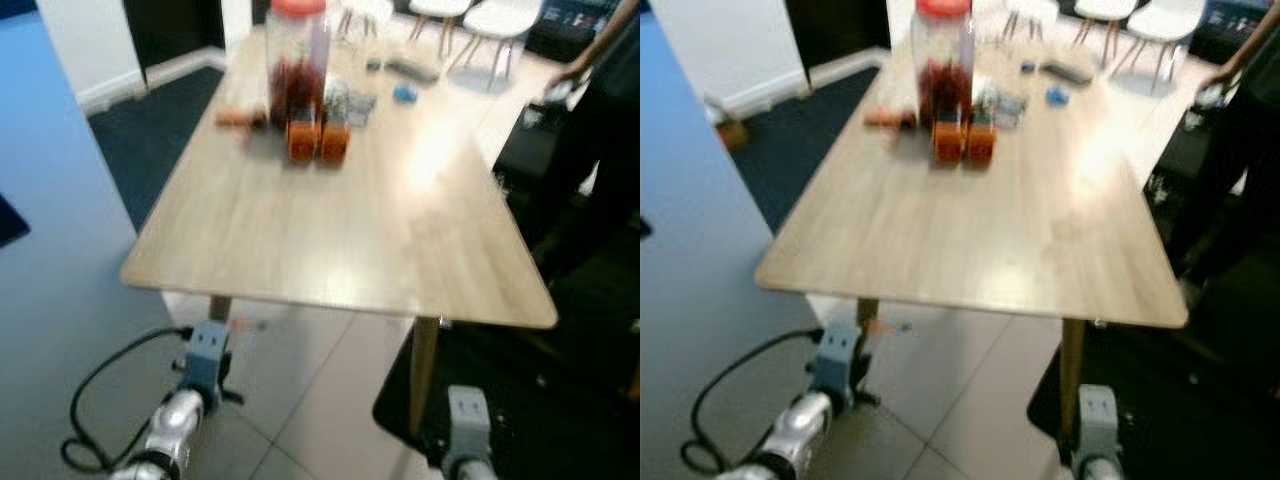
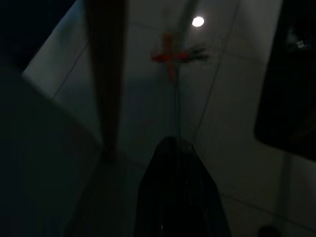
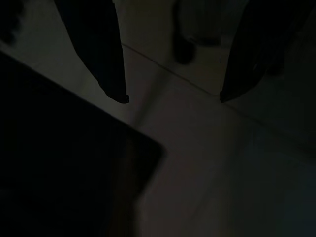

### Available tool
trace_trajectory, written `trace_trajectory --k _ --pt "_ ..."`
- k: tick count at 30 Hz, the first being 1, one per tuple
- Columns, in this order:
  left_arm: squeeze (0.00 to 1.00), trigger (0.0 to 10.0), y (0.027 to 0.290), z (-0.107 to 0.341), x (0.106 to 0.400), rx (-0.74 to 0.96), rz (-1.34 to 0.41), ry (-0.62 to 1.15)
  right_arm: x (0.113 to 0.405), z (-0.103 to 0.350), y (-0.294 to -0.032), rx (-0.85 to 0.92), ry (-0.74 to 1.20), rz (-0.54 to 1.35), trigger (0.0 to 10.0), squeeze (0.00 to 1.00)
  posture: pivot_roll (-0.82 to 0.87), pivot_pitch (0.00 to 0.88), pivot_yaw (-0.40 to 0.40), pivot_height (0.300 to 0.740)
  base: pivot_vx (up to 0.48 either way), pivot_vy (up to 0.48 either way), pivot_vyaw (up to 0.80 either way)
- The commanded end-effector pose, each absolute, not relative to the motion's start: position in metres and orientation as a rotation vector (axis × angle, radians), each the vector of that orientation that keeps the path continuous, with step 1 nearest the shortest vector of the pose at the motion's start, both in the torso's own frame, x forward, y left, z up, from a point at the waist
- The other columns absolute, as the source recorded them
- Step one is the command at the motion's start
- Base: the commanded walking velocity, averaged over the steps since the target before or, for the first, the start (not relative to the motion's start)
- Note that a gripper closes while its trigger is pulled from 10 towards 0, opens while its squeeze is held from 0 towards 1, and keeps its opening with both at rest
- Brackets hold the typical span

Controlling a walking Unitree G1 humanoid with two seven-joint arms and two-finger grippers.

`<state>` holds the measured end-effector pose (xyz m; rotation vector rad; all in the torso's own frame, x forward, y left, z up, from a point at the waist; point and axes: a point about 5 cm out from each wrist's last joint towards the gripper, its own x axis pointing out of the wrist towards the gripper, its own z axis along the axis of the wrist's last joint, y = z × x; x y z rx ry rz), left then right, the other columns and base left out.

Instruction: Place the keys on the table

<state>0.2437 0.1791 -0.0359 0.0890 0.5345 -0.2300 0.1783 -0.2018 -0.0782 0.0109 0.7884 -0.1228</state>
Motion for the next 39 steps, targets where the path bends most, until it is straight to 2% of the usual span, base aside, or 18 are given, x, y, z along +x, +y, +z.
trace_trajectory --k 1,22,27,29,39 --pt "0.0 10.0 0.178 -0.039 0.24 0.079 -0.23 0.551 0.161 -0.086 -0.208 0.006 0.848 -0.143 10.0 0.0 0.03 0.034 0.0 0.74 0.0 0.0 0.0" --pt "0.0 10.0 0.18 -0.038 0.24 0.075 -0.231 0.548 0.162 -0.086 -0.206 0.011 0.847 -0.143 10.0 0.0 0.03 0.032 0.003 0.74 0.0 0.0 0.0" --pt "0.0 10.0 0.178 -0.038 0.241 0.086 -0.247 0.546 0.162 -0.086 -0.206 0.012 0.848 -0.143 10.0 0.0 0.03 0.034 0.004 0.74 0.0 -0.452 0.0" --pt "0.0 10.0 0.179 -0.039 0.241 0.037 -0.22 0.551 0.161 -0.086 -0.206 0.013 0.848 -0.143 10.0 0.0 0.03 0.034 0.004 0.74 0.0 0.0 0.0" --pt "0.0 10.0 0.182 -0.031 0.25 0.063 -0.226 0.528 0.161 -0.086 -0.205 0.016 0.848 -0.147 10.0 0.0 0.03 0.034 0.009 0.74 0.0 0.0 0.0"
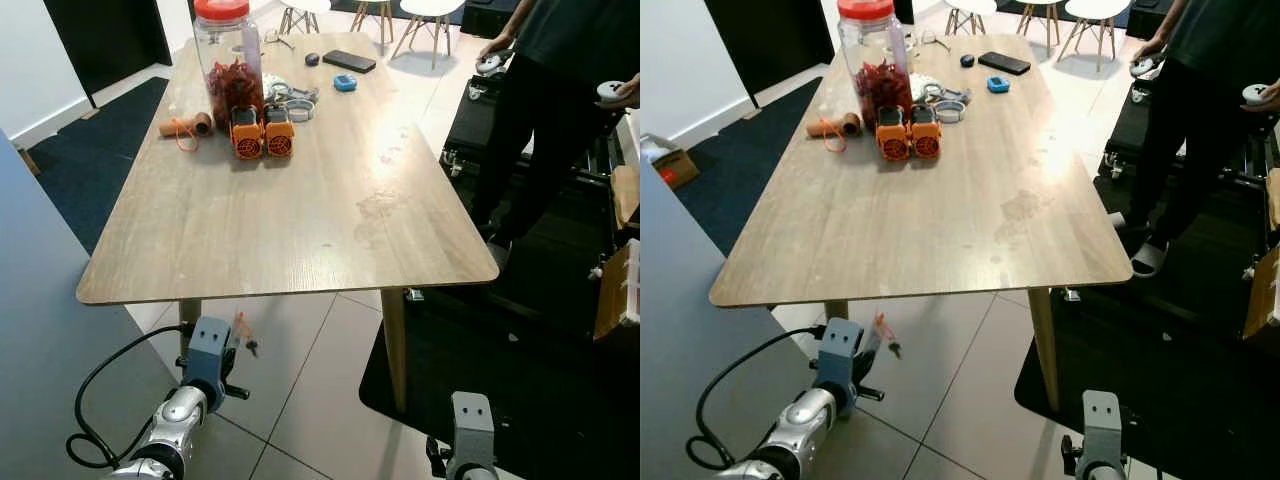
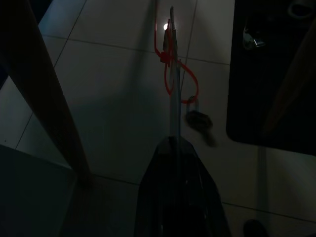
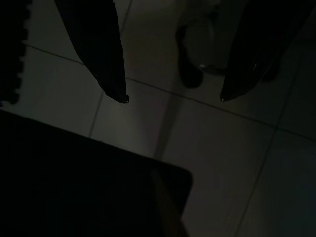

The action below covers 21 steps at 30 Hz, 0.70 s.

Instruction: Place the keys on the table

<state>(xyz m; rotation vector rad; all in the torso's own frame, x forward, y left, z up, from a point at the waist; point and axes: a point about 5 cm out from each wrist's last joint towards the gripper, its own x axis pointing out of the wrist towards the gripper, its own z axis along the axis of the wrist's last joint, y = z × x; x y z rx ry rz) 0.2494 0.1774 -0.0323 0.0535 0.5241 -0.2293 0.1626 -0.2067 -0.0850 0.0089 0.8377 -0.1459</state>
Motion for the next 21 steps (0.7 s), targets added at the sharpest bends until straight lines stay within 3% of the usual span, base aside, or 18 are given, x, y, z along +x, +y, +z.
trace_trajectory --k 1,8,15,21 --pt "0.0 10.0 0.184 -0.03 0.251 0.075 -0.231 0.525 0.161 -0.086 -0.205 0.016 0.848 -0.147 10.0 0.0 0.03 0.034 0.009 0.74 0.0 0.0 0.0" --pt "0.0 10.0 0.192 -0.016 0.264 0.105 -0.277 0.457 0.159 -0.087 -0.207 0.013 0.85 -0.15 10.0 0.0 0.03 0.036 0.009 0.74 0.0 0.0 0.0" --pt "0.0 10.0 0.211 0.002 0.267 0.128 -0.507 0.401 0.158 -0.086 -0.21 0.008 0.85 -0.154 10.0 0.0 0.03 0.031 0.006 0.74 0.0 0.0 0.0" --pt "0.0 10.0 0.248 0.026 0.268 0.162 -0.673 0.415 0.159 -0.086 -0.211 0.006 0.846 -0.155 10.0 0.0 0.02 0.026 0.007 0.74 0.0 0.0 0.0"
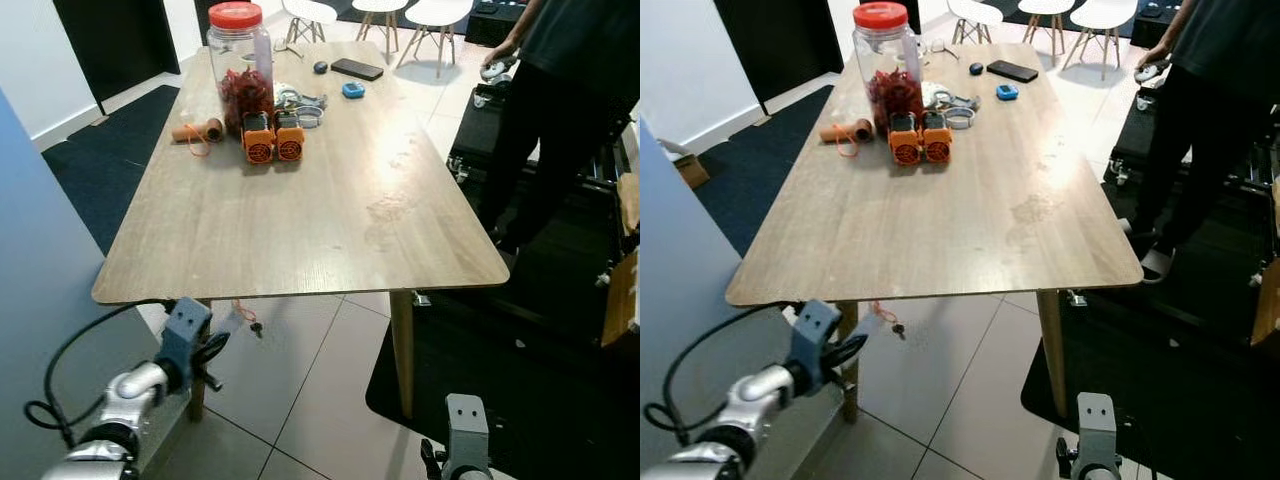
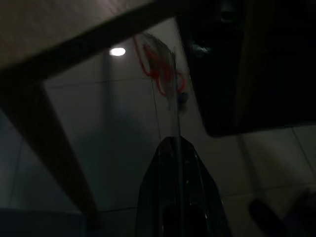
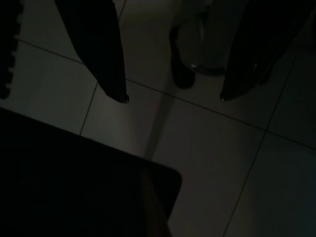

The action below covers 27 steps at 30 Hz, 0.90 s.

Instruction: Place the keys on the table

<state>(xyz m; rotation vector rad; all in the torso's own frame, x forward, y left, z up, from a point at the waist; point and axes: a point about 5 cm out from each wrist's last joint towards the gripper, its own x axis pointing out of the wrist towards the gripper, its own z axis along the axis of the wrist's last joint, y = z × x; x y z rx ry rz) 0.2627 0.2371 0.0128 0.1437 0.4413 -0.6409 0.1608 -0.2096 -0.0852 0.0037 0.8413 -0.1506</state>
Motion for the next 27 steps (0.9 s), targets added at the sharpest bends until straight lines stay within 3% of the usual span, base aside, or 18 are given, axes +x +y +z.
trace_trajectory --k 1,10,18,24,25,26,27 --pt "0.0 10.0 0.252 0.031 0.268 0.152 -0.692 0.403 0.159 -0.086 -0.211 0.007 0.846 -0.156 10.0 0.0 0.02 0.025 0.006 0.74 0.0 0.0 0.0" --pt "0.0 10.0 0.29 0.091 0.282 0.077 -0.82 0.268 0.159 -0.086 -0.211 0.005 0.847 -0.153 10.0 0.0 0.03 0.021 0.002 0.74 0.0 0.0 0.0" --pt "0.0 10.0 0.29 0.109 0.286 0.053 -0.902 0.236 0.16 -0.086 -0.211 0.005 0.845 -0.15 10.0 0.0 0.03 0.024 0.003 0.74 0.0 0.0 0.0" --pt "0.0 10.0 0.251 0.133 0.298 -0.047 -1.04 0.088 0.16 -0.085 -0.211 0.006 0.844 -0.151 10.0 0.0 0.03 0.031 0.001 0.74 0.0 0.0 0.0" --pt "0.0 10.0 0.229 0.141 0.299 -0.096 -1.104 0.045 0.16 -0.085 -0.211 0.006 0.845 -0.151 10.0 0.0 0.03 0.032 0.001 0.74 0.0 0.0 0.0" --pt "0.0 10.0 0.229 0.141 0.299 -0.096 -1.104 0.045 0.16 -0.085 -0.211 0.006 0.845 -0.151 10.0 0.0 0.03 0.032 0.001 0.74 0.0 0.0 0.0" --pt "0.0 10.0 0.201 0.147 0.3 -0.15 -1.154 0.001 0.16 -0.085 -0.212 0.005 0.845 -0.152 10.0 0.0 0.02 0.035 0.0 0.74 0.0 0.0 0.0"
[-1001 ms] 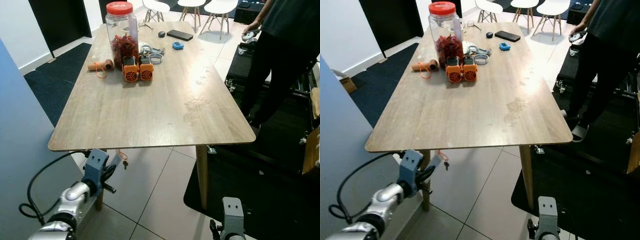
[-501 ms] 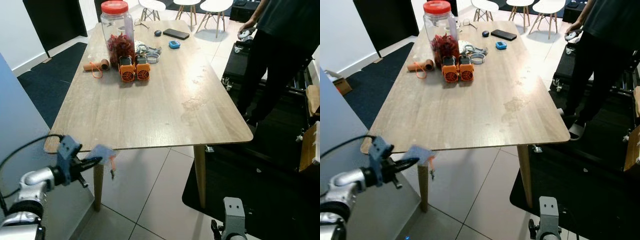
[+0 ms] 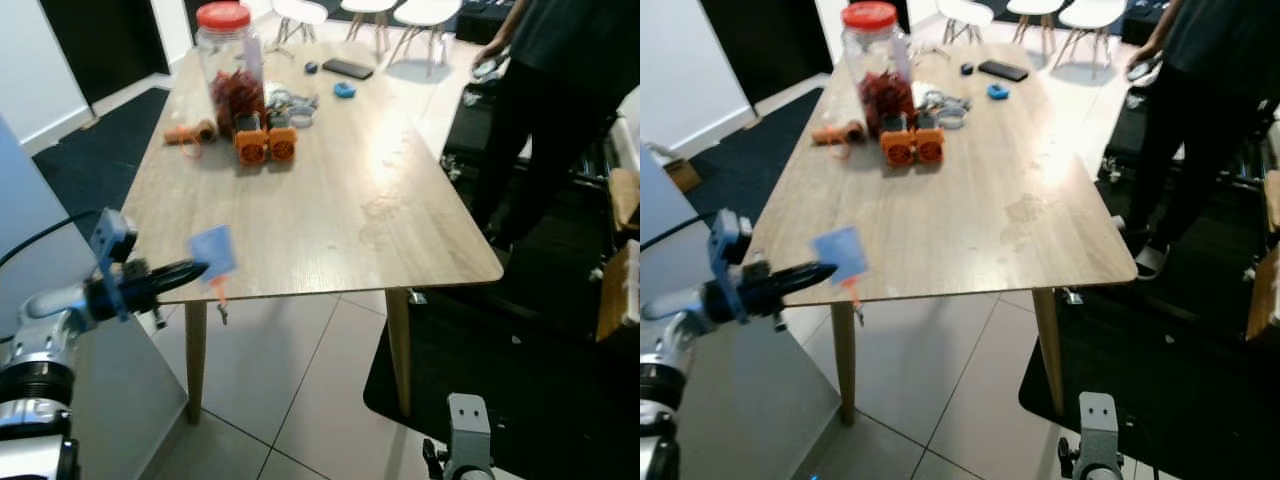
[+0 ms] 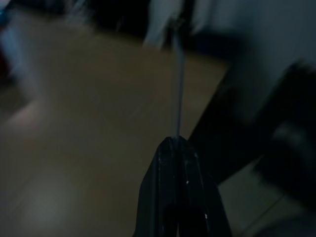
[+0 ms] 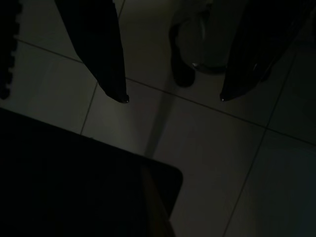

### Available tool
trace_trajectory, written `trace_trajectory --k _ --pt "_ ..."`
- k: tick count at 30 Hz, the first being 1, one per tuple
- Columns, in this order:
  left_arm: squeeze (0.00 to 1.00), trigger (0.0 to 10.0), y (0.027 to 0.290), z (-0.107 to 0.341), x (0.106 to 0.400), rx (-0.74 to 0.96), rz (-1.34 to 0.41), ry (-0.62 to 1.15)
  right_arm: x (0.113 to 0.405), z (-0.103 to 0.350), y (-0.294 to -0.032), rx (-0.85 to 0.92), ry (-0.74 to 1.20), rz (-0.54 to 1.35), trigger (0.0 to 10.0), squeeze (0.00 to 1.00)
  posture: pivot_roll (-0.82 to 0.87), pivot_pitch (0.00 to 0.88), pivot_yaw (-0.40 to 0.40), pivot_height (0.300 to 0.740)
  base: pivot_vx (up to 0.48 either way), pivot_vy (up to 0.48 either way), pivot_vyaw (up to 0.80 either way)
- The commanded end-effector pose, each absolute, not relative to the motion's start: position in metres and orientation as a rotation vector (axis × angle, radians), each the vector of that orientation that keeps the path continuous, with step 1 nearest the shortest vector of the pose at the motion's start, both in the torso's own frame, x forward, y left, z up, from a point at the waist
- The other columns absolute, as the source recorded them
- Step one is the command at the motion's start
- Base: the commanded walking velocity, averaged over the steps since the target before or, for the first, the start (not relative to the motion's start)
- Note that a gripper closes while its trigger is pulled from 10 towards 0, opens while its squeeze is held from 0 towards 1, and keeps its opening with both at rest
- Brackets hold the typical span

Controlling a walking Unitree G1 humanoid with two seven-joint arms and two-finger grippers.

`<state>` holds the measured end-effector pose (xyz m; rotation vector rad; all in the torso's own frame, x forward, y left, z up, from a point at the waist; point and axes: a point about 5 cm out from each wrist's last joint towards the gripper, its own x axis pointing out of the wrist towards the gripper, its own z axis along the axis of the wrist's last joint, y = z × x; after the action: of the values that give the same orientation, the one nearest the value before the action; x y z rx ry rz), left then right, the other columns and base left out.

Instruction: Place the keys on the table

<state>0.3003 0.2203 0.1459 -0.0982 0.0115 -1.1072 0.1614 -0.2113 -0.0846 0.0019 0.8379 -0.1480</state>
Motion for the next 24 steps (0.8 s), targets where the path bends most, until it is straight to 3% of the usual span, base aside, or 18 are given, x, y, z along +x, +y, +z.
trace_trajectory --k 1,3,4,6,11,15,16,24 --pt "0.0 10.0 0.201 0.147 0.3 -0.15 -1.154 0.001 0.16 -0.085 -0.212 0.005 0.845 -0.152 10.0 0.0 0.02 0.035 0.0 0.74 0.0 0.0 0.0" --pt "0.0 10.0 0.163 0.157 0.298 -0.228 -1.213 -0.059 0.16 -0.085 -0.213 0.004 0.845 -0.153 10.0 0.0 0.02 0.036 0.001 0.74 0.0 0.0 0.0" --pt "0.0 10.0 0.163 0.157 0.298 -0.228 -1.213 -0.059 0.16 -0.085 -0.213 0.004 0.845 -0.153 10.0 0.0 0.02 0.036 0.001 0.74 0.0 0.0 0.0" --pt "0.0 10.0 0.129 0.169 0.296 -0.273 -1.264 -0.118 0.16 -0.085 -0.214 0.003 0.845 -0.155 10.0 0.0 0.02 0.037 0.0 0.74 0.0 0.0 0.0" --pt "0.0 10.0 0.077 0.177 0.292 -0.253 -1.317 -0.118 0.159 -0.085 -0.215 -0.001 0.847 -0.155 10.0 0.0 0.02 0.041 -0.002 0.74 0.0 0.0 0.0" --pt "0.0 10.0 0.06 0.174 0.3 -0.123 -1.196 -0.08 0.159 -0.085 -0.215 -0.001 0.848 -0.153 10.0 0.0 0.01 0.041 0.0 0.74 0.0 0.0 0.0" --pt "0.0 10.0 0.052 0.169 0.309 -0.025 -1.093 -0.048 0.159 -0.085 -0.215 0.001 0.847 -0.154 10.0 0.0 0.02 0.041 -0.001 0.74 0.0 0.0 0.0" --pt "0.0 10.0 0.045 0.165 0.336 0.14 -0.74 -0.051 0.16 -0.085 -0.213 0.004 0.847 -0.155 10.0 0.0 0.01 0.04 0.008 0.74 0.0 0.0 0.0"
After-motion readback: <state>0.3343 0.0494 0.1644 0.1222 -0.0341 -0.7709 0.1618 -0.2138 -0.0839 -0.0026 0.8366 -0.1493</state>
